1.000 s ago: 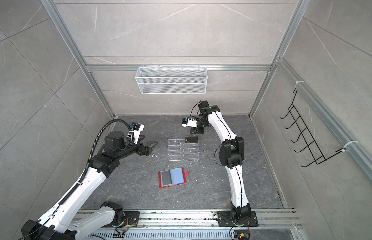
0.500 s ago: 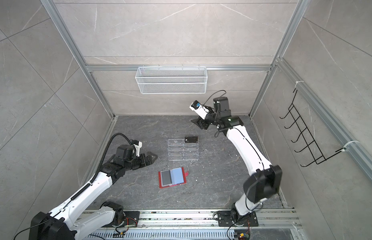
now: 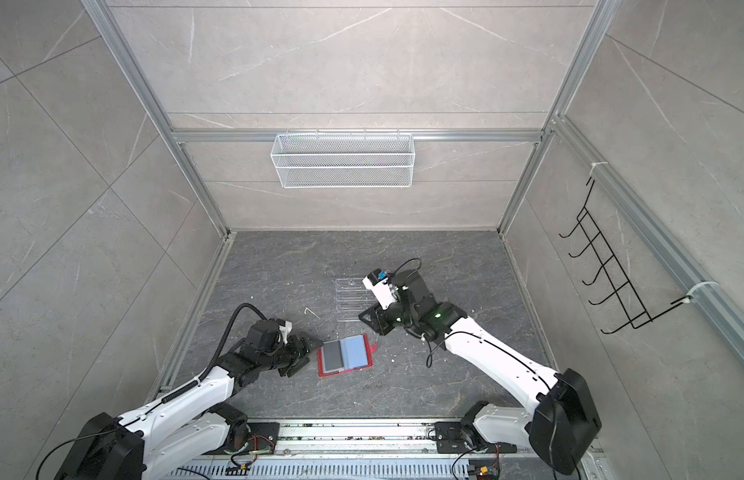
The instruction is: Take the credit cards out of the card holder
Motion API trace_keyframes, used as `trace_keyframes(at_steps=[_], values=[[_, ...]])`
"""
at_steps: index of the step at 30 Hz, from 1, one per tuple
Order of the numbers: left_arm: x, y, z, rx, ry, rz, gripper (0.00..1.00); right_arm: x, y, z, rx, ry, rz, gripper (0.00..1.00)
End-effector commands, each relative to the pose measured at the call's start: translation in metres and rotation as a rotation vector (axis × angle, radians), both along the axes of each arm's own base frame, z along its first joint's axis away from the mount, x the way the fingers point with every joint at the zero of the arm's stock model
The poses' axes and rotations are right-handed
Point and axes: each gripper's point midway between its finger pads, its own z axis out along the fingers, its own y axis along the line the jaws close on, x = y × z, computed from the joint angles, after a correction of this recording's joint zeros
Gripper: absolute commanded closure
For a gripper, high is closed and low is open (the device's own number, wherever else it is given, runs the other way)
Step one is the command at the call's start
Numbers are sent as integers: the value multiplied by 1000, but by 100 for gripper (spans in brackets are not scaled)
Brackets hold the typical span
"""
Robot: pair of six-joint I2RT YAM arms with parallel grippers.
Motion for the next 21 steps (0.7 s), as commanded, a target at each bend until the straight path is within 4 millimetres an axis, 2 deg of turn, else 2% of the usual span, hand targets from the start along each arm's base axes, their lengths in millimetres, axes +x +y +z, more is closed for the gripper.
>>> trace_keyframes(at_steps=[1, 4, 6, 9, 12, 17, 21], values=[[-1, -7, -8, -53, 52, 37, 26, -8, 18, -31, -17, 109, -63, 68], [-1, -16, -14, -70, 52, 27, 29, -13, 27, -58, -92, 139, -62, 71], [-2, -22, -16, -58, 50, 9, 32, -12, 23, -79, -212, 133, -87, 74], [-3, -26, -22, -51, 48, 5, 37, -13, 18, -106, -262, 180, -114, 75], [-2, -28, -26, -59, 43, 6, 45, -15, 8, -132, -334, 213, -146, 77], [6, -36, -14, -99, -22, 1, 62, -22, 2, -160, -368, 279, -170, 80], [12, -43, 1, -119, -81, -16, 78, -27, 2, -171, -365, 316, -174, 81]])
